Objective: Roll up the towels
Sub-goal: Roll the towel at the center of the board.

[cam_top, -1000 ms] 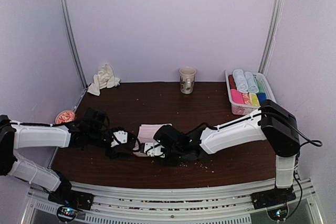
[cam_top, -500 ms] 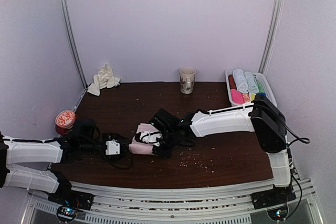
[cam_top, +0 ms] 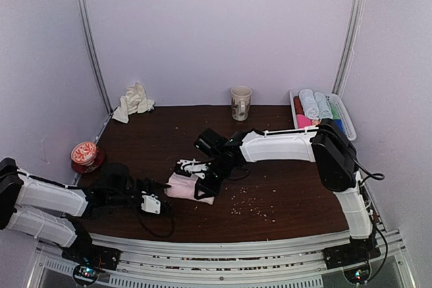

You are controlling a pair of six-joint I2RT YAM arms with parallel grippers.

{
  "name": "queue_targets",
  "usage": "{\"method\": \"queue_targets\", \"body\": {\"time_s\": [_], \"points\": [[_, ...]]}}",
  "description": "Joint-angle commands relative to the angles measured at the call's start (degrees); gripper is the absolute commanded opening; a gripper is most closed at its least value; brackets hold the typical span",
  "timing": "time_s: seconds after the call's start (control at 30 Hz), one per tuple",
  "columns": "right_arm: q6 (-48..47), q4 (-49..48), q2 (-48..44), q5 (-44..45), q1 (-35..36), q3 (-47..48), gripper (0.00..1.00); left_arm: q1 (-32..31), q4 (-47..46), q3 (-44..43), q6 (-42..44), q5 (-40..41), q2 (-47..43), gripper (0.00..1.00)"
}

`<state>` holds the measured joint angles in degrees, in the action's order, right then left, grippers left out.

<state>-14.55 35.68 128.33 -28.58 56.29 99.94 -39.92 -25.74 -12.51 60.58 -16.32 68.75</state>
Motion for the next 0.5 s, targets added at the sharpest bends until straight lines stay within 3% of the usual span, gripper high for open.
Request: {"method": "queue_targets", "body": {"time_s": [0.0,0.47], "points": [[1.76,6.47,3.51,-6.26,-0.20,1.63,0.16,-2.18,-7.37,0.91,2.62,4.39,2.94,0.62],[0.28,8.81,4.64,-9.10,-0.94,3.11,0.16,-4.23,-12.67,0.91,4.74,10.01,10.20,0.52]]}}
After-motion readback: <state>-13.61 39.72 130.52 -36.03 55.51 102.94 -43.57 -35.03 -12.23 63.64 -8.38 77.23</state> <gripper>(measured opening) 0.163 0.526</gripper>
